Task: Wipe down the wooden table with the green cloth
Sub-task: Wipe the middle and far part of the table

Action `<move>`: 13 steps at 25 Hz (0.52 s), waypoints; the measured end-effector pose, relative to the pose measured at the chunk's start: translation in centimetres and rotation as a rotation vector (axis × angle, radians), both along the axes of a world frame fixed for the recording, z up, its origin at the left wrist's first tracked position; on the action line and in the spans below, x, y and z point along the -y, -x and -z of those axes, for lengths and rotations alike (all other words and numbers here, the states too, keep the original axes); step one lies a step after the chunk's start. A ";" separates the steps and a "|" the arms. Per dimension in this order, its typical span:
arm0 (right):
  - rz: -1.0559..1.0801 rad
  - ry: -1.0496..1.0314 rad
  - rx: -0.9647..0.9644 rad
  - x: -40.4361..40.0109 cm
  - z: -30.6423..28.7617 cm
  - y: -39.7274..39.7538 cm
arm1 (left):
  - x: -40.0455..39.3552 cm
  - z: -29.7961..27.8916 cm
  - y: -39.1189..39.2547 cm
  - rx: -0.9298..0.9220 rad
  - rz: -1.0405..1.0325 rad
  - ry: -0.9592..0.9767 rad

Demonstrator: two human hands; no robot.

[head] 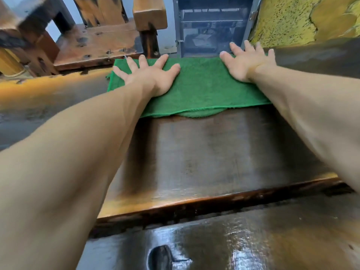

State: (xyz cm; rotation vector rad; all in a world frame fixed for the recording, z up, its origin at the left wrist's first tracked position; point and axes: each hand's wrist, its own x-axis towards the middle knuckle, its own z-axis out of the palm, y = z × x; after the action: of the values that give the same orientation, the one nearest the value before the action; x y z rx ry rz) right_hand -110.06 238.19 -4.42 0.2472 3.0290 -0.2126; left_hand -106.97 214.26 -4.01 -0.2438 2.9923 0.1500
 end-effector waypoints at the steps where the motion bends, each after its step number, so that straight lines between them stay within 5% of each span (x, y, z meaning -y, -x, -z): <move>1: 0.004 0.000 -0.004 -0.1 0.1 0.9 | -0.1 0.0 0.8 -0.004 0.003 0.007; 4: 0.009 0.008 -0.072 -0.5 0.5 2.4 | -0.4 -0.3 2.1 -0.006 0.014 0.016; 8: -0.036 -0.080 -0.458 -0.2 0.3 0.9 | -0.3 0.0 2.1 -0.030 0.024 0.029; 13: -0.074 0.041 -0.262 -0.2 0.2 -1.9 | -0.5 0.0 -0.9 -0.022 0.050 -0.026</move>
State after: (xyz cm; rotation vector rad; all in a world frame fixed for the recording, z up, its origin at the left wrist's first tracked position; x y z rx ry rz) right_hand -108.19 238.36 -4.59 0.1115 3.2803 -0.3241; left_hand -106.12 214.73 -4.05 -0.1654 3.0133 0.1879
